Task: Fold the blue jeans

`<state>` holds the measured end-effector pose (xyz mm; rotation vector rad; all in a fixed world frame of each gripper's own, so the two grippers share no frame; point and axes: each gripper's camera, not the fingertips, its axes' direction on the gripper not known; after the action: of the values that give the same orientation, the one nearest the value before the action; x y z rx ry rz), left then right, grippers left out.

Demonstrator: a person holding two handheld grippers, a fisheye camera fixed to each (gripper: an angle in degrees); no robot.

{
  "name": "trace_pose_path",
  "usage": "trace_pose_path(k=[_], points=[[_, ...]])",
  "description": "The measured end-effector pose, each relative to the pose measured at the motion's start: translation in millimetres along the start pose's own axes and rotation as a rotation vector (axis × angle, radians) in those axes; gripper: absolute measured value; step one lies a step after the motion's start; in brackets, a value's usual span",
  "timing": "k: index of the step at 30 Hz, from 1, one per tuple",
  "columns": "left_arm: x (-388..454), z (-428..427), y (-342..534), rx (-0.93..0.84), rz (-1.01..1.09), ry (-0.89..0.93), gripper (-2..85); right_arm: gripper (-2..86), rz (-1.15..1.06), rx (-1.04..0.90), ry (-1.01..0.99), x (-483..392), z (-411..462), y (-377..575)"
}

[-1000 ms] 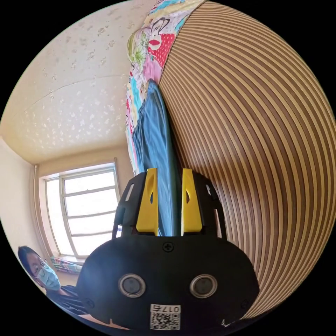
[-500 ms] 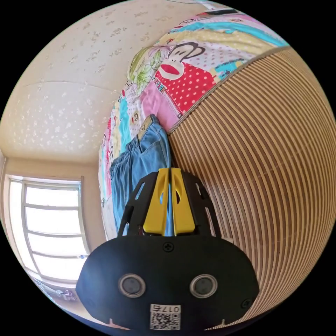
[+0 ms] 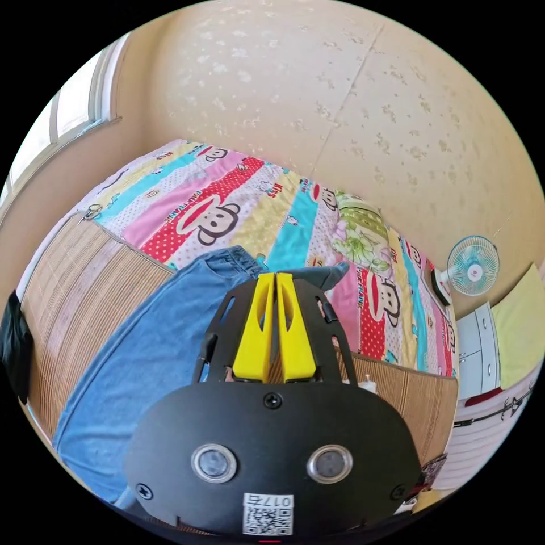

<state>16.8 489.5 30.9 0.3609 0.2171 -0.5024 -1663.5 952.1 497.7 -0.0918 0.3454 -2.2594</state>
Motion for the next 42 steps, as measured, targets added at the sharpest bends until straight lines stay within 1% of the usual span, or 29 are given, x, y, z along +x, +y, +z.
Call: trace_pose_path(k=[2,4,6,8,11,13,17,18,19,20,22,24,26,27,28,30,32,33,35,36,37,38,39,40,41,42], points=[[-6.5,-42.1,-6.3,0.034,0.019,0.000,-0.9,0.5,0.002,-0.011,-0.015,-60.9,19.4,-22.4],[-17.4,-84.1,-13.6,0.093,0.009,-0.045,-0.9,0.7,0.026,-0.045,-0.016,-103.2,42.9,-34.0],[-33.6,-129.8,-17.1,0.220,-0.040,-0.180,-0.8,0.7,0.073,-0.095,-0.042,-139.8,70.6,-40.2],[-41.6,-147.6,-21.5,0.269,-0.027,-0.249,-0.8,0.6,0.094,-0.155,-0.047,-183.6,105.7,-39.0],[-52.6,-157.2,-29.0,0.295,-0.012,-0.270,-0.8,0.5,0.068,-0.182,0.027,-226.3,134.1,-29.7],[-53.4,-155.2,-29.7,0.263,0.013,-0.243,-0.8,0.5,0.040,-0.171,0.092,-241.1,139.1,-26.2],[-35.4,-151.8,-17.9,0.156,0.111,-0.001,-0.8,0.6,0.022,-0.139,0.142,-242.8,133.6,-33.4],[-27.3,-155.2,-14.1,0.144,0.142,0.046,-0.8,0.6,0.025,-0.135,0.147,-241.2,133.1,-35.0],[-24.4,-158.4,-12.5,0.146,0.149,0.055,-0.8,0.6,0.038,-0.131,0.150,-237.8,134.1,-38.3],[-21.7,-167.2,-10.9,0.166,0.142,0.048,-0.8,0.7,0.056,-0.130,0.149,-235.6,137.6,-41.5],[-23.3,-182.2,-12.2,0.219,0.120,-0.029,-0.7,0.9,0.075,-0.130,0.145,-236.3,147.6,-45.4],[-32.2,-198.1,-17.4,0.339,0.057,-0.193,-0.3,1.2,0.071,-0.148,0.137,-240.4,166.0,-44.6],[-38.9,-200.0,-21.7,0.412,0.045,-0.268,0.5,2.2,0.073,-0.190,0.120,-243.3,188.5,-38.2],[-44.1,-195.2,-24.9,0.426,0.038,-0.290,1.3,2.5,0.075,-0.179,0.122,-243.3,189.7,-34.8],[-47.1,-191.5,-26.8,0.420,0.031,-0.294,1.9,3.3,0.084,-0.138,0.102,-241.5,187.1,-25.0],[-57.0,-179.0,-25.3,0.432,-0.034,-0.321,4.3,4.4,0.085,-0.104,-0.008,-234.4,177.5,-2.9],[-59.8,-174.3,-17.7,0.466,-0.046,-0.327,4.6,5.3,-0.015,-0.097,-0.189,-229.5,150.1,50.0],[-60.7,-172.5,-12.3,0.486,-0.063,-0.316,5.2,5.4,-0.048,-0.102,-0.219,-229.4,141.2,67.6],[-55.4,-169.0,-5.1,0.505,-0.067,-0.329,6.3,6.0,-0.173,-0.181,-0.333,-225.7,104.6,147.6],[-46.6,-165.0,-2.3,0.502,-0.054,-0.380,6.8,6.2,-0.190,-0.209,-0.365,-222.9,95.4,168.5],[-40.9,-162.6,-1.4,0.499,-0.045,-0.419,6.9,6.4,-0.209,-0.266,-0.430,-215.6,77.4,210.3],[-27.6,-157.0,-0.8,0.488,-0.009,-0.505,7.1,6.6,-0.200,-0.320,-0.483,-206.2,60.8,251.2],[-14.2,-150.3,-1.7,0.473,0.054,-0.571,7.4,6.7,-0.187,-0.345,-0.508,-200.6,52.9,272.2],[-7.8,-146.2,-2.8,0.460,0.100,-0.590,7.6,6.9,-0.135,-0.396,-0.558,-189.1,41.5,310.9],[2.4,-137.8,-6.4,0.417,0.181,-0.608,7.8,7.6,-0.015,-0.467,-0.602,-175.5,37.6,349.3],[10.3,-130.4,-10.9,0.373,0.234,-0.622,7.8,8.0,0.058,-0.507,-0.631,-168.8,37.9,368.7]])
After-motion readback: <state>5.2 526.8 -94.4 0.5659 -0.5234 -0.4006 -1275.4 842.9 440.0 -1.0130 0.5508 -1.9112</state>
